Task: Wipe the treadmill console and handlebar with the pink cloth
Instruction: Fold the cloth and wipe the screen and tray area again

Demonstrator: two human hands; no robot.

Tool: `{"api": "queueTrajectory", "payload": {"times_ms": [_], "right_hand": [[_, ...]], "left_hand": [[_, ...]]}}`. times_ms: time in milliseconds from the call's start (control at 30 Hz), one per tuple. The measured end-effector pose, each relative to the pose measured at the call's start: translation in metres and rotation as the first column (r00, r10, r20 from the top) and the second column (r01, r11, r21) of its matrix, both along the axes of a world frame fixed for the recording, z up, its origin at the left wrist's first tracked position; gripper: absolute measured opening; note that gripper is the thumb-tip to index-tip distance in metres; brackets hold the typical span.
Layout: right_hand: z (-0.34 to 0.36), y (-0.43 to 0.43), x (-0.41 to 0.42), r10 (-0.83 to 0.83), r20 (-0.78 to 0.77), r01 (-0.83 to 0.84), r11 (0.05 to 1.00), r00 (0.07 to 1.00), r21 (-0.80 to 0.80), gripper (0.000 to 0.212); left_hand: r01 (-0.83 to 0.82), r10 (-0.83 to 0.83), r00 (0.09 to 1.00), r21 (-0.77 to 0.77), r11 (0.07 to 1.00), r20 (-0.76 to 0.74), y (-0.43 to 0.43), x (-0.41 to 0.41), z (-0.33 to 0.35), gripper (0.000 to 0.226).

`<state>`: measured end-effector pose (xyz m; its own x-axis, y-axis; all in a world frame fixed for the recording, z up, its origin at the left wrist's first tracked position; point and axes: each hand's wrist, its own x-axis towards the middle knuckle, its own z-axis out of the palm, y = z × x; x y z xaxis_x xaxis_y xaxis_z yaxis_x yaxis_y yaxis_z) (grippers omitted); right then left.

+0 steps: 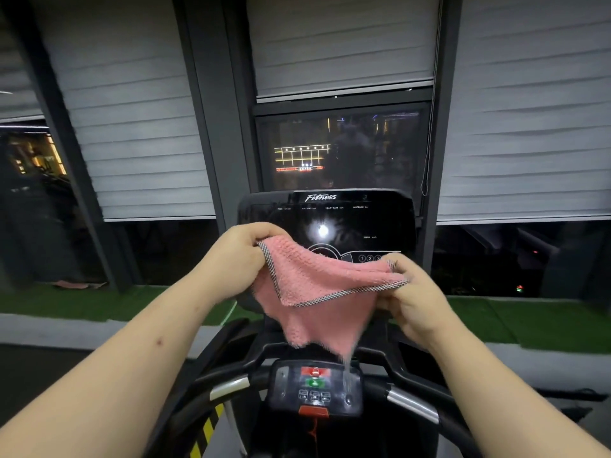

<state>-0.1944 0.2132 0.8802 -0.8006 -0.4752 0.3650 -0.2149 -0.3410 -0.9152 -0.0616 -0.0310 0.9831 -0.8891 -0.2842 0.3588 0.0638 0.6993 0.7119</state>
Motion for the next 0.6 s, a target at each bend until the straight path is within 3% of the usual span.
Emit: {"api": "queueTrajectory", "payload": {"times_ms": [133, 233, 333, 367, 467, 600], "right_hand": [[0.028, 0.011, -0.005, -0.023, -0.05, 0.022, 0.999, 0.999, -0.027, 0.028], [0.042, 0.02, -0.004, -0.01, -0.108, 0.018, 0.997, 0.994, 0.073, 0.042], [0.052, 0.029, -0.005, -0.112, -0.293, 0.182, 0.958, 0.949, 0.222, 0.027], [0.054, 0.031, -0.004, -0.132, -0.341, 0.223, 0.944, 0.931, 0.244, 0.031], [0.059, 0.032, -0.002, -0.189, -0.444, 0.319, 0.918, 0.876, 0.237, 0.033], [0.056, 0.03, -0.005, -0.221, -0.459, 0.371, 0.889, 0.861, 0.269, 0.026]], "left_hand": [[0.042, -0.048, 0.998, 0.139, 0.989, 0.035, -0.016, 0.004, -0.012, 0.053], [0.111, -0.121, 0.992, 0.246, 0.963, 0.024, -0.023, 0.006, -0.014, 0.046], [0.181, -0.18, 0.983, 0.35, 0.919, -0.035, -0.025, 0.008, -0.012, 0.031], [0.19, -0.184, 0.982, 0.372, 0.909, -0.05, -0.027, 0.007, -0.012, 0.03], [0.178, -0.171, 0.984, 0.378, 0.908, -0.051, -0.034, 0.005, -0.014, 0.026], [0.141, -0.141, 0.99, 0.302, 0.943, -0.021, -0.034, 0.003, -0.016, 0.015]]}}
